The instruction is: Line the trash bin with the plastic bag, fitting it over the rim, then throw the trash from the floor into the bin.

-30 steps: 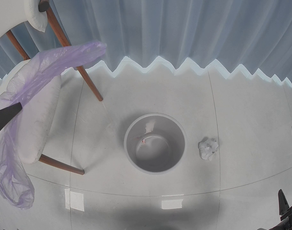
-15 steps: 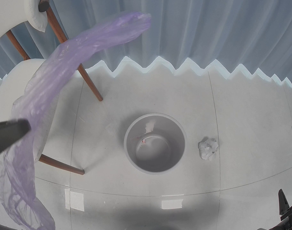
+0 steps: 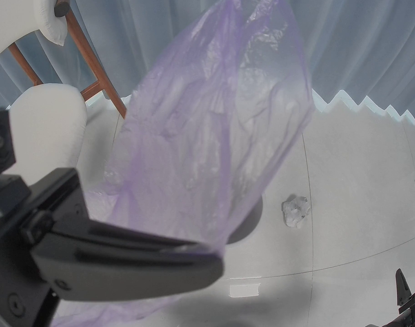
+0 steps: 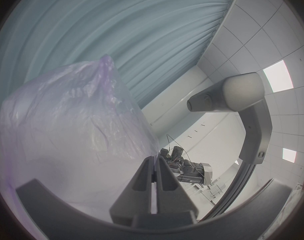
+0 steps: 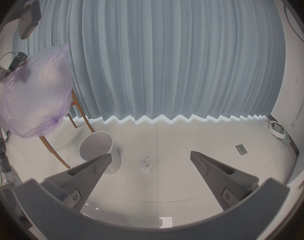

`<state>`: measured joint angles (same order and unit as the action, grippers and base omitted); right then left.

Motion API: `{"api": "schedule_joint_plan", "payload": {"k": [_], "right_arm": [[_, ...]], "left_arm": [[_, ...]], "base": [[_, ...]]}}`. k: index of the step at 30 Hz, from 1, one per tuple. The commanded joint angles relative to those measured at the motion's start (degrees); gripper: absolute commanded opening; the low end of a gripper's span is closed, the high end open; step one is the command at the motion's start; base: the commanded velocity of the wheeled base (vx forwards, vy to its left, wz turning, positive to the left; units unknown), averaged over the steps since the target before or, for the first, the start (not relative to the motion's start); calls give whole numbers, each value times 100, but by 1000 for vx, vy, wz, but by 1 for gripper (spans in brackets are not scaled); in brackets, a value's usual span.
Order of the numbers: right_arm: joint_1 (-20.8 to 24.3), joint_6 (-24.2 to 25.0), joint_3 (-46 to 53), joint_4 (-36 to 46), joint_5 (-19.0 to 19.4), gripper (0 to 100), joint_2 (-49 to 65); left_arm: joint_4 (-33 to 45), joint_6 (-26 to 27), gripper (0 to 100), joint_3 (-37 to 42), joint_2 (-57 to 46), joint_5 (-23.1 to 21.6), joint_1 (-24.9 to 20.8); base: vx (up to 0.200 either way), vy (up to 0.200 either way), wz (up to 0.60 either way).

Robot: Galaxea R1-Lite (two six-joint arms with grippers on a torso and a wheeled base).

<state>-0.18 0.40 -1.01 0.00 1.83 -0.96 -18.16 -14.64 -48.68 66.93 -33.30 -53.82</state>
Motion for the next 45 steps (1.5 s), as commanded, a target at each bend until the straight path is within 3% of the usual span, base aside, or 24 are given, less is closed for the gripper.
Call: {"api": "schedule_joint_plan", "payload": {"k": [1, 8, 11, 14, 24, 33, 39, 41, 45], "right_arm": [[1, 4, 101, 0, -7, 100, 96], [1, 4, 101, 0, -7, 100, 96], [1, 4, 101, 0, -7, 100, 96], [1, -5, 101, 0, 2, 100, 96], [1, 4, 101, -9, 2, 100, 96], [1, -5, 101, -9, 2, 100, 96], [1, -14, 101, 0, 2, 100, 96], [1, -5, 92, 0, 2, 100, 96], [1, -14, 92, 0, 19, 100, 96]], "left_arm": [[-64, 111, 0, -476, 963, -510, 513], [-64, 1218, 0, -617, 1657, -792, 1401], [-73, 1842, 0, -801, 2009, -1222, 1946], [-82, 2106, 0, -1082, 2281, -1301, 2227], [-108, 2018, 0, -1733, 2589, -1249, 2376], [-732, 2000, 0, -2155, 3134, -581, 2376], [-785, 1904, 0, -2427, 3538, -466, 2324], [-820, 1851, 0, -2480, 3678, -212, 2324], [-908, 1526, 0, -3262, 4162, 122, 2280]], "base": [[0, 0, 0], [0, 0, 0], [0, 0, 0], [0, 0, 0], [0, 0, 0], [0, 0, 0], [0, 0, 0], [0, 0, 0], [0, 0, 0]]}}
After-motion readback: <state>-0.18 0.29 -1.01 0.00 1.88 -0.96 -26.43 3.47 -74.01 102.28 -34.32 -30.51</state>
